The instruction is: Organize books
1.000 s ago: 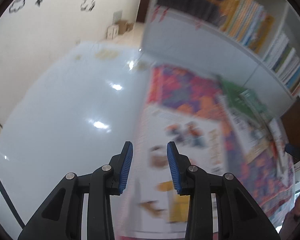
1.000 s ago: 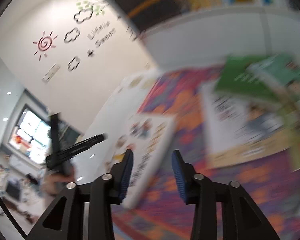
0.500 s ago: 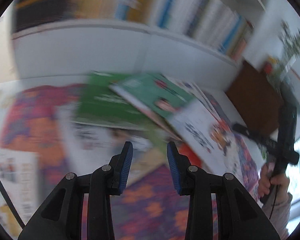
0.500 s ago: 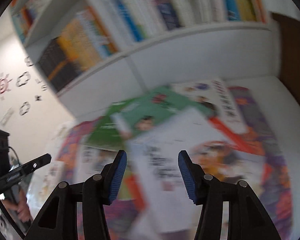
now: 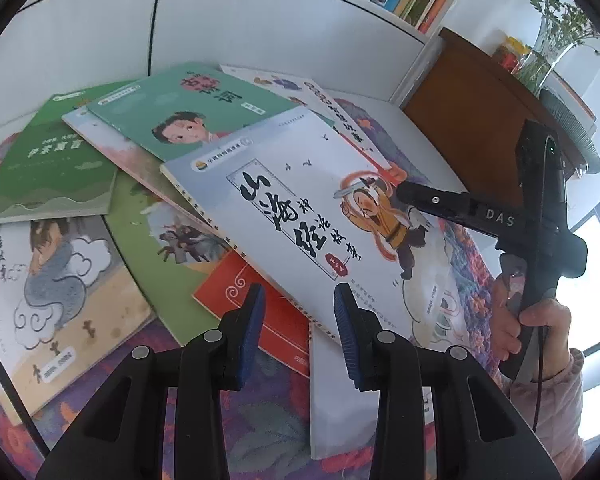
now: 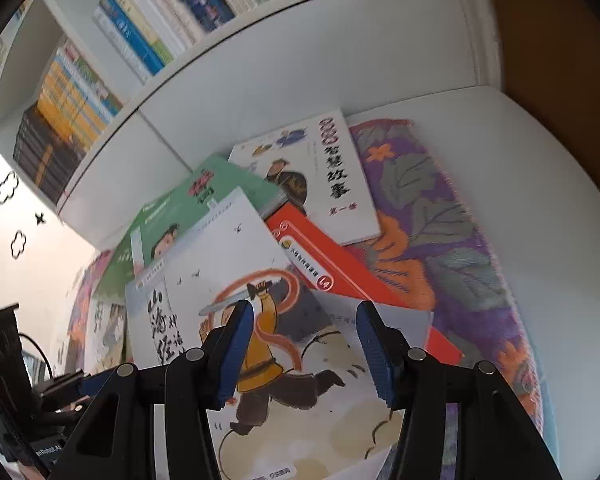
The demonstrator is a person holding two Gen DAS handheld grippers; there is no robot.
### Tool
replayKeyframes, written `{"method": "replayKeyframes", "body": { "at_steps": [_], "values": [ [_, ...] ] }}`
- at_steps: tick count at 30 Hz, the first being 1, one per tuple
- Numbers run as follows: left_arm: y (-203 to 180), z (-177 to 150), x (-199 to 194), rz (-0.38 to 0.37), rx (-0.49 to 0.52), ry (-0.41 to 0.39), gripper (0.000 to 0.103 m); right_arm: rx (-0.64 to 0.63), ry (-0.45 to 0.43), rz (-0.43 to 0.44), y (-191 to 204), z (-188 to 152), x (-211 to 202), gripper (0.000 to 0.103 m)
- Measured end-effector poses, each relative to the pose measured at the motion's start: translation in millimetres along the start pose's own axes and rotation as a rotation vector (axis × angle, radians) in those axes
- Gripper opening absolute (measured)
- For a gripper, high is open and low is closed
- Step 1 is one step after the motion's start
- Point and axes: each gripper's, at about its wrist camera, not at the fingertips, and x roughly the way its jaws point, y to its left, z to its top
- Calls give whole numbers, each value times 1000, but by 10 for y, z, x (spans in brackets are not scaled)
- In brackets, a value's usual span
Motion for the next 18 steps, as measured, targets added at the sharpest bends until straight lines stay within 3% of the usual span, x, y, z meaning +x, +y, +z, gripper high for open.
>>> {"method": "replayKeyframes", "body": {
  "at_steps": [6, 9, 18],
  "values": [
    [-15, -7, 105, -4, 10, 17, 33, -66, 14, -2, 116, -28, 90, 55],
    [31, -3, 56, 52, 20, -9, 31, -88, 32, 7, 200, -110, 69, 55],
    [202, -136, -182, 250, 54, 30, 29, -65, 123, 128, 558, -449, 30, 55]
  ]
}}
